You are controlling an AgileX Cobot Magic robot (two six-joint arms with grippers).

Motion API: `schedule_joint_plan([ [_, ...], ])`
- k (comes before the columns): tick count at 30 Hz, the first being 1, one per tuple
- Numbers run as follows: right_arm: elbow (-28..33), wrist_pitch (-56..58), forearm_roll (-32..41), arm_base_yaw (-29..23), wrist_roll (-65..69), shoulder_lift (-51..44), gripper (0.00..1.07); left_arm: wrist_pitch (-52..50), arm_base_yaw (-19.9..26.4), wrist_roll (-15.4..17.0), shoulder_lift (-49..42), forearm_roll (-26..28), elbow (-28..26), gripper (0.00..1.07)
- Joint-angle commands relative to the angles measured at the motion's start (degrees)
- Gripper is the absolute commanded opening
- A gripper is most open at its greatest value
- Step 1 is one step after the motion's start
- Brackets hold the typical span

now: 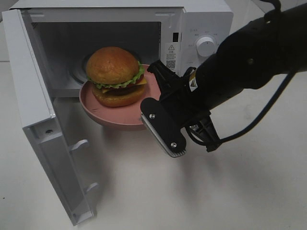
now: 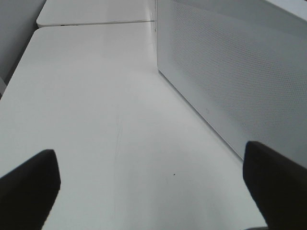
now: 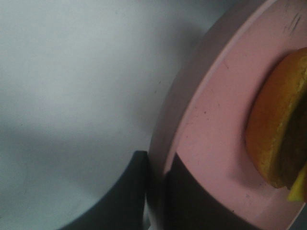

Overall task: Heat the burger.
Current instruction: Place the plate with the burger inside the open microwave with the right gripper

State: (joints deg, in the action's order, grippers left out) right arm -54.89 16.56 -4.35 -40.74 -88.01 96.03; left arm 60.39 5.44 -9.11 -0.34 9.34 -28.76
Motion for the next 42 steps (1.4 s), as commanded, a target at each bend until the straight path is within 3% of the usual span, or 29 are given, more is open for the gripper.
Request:
schedule_joint_plan([
  [1, -3.3, -3.7, 0.2, 0.1, -0.1, 1.5, 0.0, -0.7, -0.2, 0.2, -1.2, 0.2, 0.2, 0.98],
  [33, -22.7, 3.6, -0.1, 0.1, 1.3, 15.9, 0.0, -0.7, -0.2, 0.2, -1.2, 0.2, 0.2, 0.98],
  [42, -31.7, 6.6, -4.2, 0.1, 7.0, 21.1, 0.0, -0.7, -0.2, 0.2, -1.2, 0.2, 0.2, 0.98],
])
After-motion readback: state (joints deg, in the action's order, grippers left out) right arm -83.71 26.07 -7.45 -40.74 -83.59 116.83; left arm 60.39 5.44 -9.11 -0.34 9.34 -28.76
